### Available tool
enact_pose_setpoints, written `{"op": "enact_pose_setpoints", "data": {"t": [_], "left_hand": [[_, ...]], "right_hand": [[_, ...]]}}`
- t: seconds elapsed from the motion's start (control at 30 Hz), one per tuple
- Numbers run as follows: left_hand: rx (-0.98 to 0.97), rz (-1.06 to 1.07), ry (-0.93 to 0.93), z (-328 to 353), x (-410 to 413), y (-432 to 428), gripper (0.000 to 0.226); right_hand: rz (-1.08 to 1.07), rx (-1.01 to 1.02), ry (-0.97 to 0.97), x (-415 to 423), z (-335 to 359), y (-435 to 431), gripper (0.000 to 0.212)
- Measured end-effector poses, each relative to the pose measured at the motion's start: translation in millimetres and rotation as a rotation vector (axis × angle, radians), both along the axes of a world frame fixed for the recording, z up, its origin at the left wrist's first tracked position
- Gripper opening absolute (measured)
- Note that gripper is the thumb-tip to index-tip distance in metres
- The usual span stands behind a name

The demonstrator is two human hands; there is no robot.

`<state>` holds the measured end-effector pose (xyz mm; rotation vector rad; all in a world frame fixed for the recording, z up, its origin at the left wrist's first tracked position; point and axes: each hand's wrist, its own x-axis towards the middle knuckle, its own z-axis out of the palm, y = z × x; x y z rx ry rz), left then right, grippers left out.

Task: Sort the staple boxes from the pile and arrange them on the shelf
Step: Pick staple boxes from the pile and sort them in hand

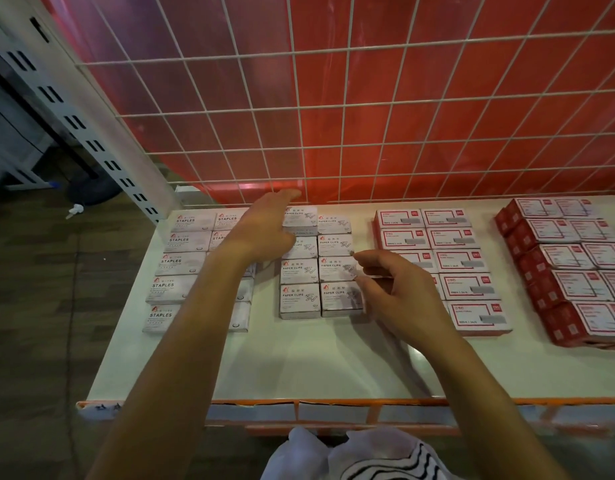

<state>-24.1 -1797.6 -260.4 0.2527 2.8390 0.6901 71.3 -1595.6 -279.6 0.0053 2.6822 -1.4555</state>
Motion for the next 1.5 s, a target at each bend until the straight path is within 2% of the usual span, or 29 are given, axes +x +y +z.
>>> {"op": "enact_pose_setpoints", "data": {"t": [0.27,0.37,0.63,1.1,1.17,1.27,1.5], "left_hand": [[-0.022,-0.004,0.203,1,37,38,0.059],[-0.038,-0.007,0.198,-3,55,64,0.058],[-0.125,-0.012,0.21,-5,88,148,0.064],[-0.069,-0.387,0.292,6,89,292,0.059],[-0.047,-0.434,0.28,6,88,311,0.059],[-0.03,-0.504,0.296,4,86,338,0.057],[-0.016,-0.601,0.284,0,88,410,0.054]], "right_hand": [[0.052,0.227,0.138,2,6,23,0.038],[0.083,0.317,0.19,6,7,41,0.038],[0.086,0.365,0.265,21,-2,103,0.041],[-0.317,0.389,0.211,63,-5,217,0.043],[-0.361,0.402,0.196,68,-4,233,0.049],[-0.429,0.418,0.175,74,-4,257,0.046],[-0.522,0.413,0.162,86,-14,325,0.052]]}}
